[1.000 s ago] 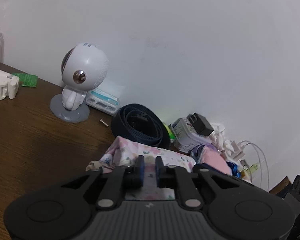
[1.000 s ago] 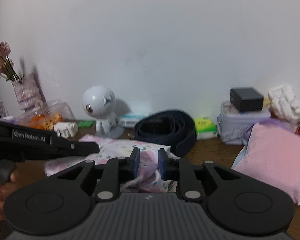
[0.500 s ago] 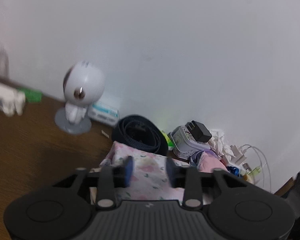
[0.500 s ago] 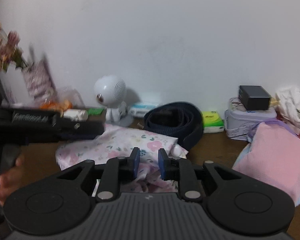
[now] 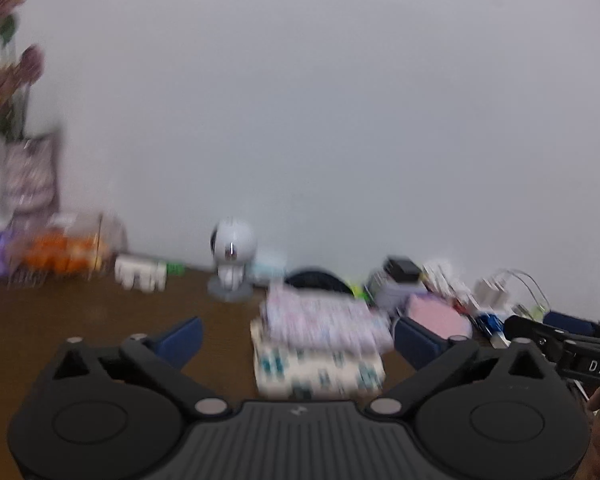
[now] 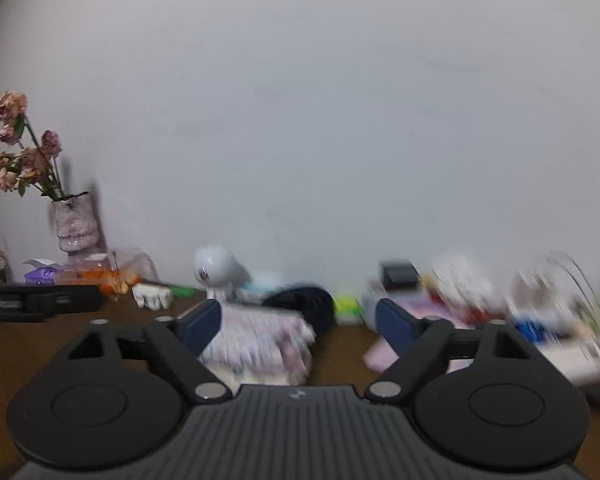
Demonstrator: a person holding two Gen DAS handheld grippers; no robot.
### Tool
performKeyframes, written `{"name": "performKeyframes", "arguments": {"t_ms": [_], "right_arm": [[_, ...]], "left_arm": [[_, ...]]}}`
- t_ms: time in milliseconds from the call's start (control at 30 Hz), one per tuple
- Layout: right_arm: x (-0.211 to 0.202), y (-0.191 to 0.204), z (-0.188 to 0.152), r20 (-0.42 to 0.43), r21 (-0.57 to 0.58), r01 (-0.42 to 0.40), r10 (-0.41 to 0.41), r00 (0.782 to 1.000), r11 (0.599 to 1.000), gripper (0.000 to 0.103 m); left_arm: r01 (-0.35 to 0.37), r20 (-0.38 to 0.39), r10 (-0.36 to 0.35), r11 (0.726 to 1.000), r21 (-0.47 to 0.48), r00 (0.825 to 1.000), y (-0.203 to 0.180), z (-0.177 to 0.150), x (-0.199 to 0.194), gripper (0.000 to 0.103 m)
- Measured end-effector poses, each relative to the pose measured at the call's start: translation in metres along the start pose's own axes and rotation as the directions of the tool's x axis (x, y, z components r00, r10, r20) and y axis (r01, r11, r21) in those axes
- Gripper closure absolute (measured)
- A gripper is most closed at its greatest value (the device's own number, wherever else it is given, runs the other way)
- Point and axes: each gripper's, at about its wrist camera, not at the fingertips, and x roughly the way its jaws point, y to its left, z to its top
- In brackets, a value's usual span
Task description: Fold clothes
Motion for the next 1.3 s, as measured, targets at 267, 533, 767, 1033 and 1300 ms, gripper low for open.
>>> {"name": "performKeyframes", "arguments": {"t_ms": [267,533,767,1033,1300], "right_arm": [[-0.079,0.000,-0.120,-0.221,0.000,0.098,-0.096,0.971,0.995,0.000],[-0.124,0.011,-0.198,-0.306,-0.003,0.170,-0.163,0.938,0.985,0.000],[-0.135,0.020,-0.212,-0.313,-0.015,0.198,-0.193,0.930,0.980,0.000],[-0.131,0.013,-0.222,-0.321,-0.003,0.217,-0.207,0.924,0.976,0.000],[-0.139,0.023,-0.229,-0.293,-0.004,0.226,-0.217,0.931,0.974,0.000]], "left_arm": [[-0.060,-0.194,0.062,0.998,0.016,0.979,-0.020,-0.131,-0.043,0.000],[-0.114,-0.197,0.123,0.992,0.052,0.973,-0.038,-0.191,-0.081,0.000],[-0.128,-0.217,0.145,0.987,0.093,0.965,-0.044,-0.214,-0.091,0.000],[-0.134,-0.212,0.167,0.978,0.162,0.963,-0.057,-0.226,-0.082,0.000],[-0.142,-0.206,0.175,0.976,0.167,0.963,-0.064,-0.228,-0.081,0.000]]}}
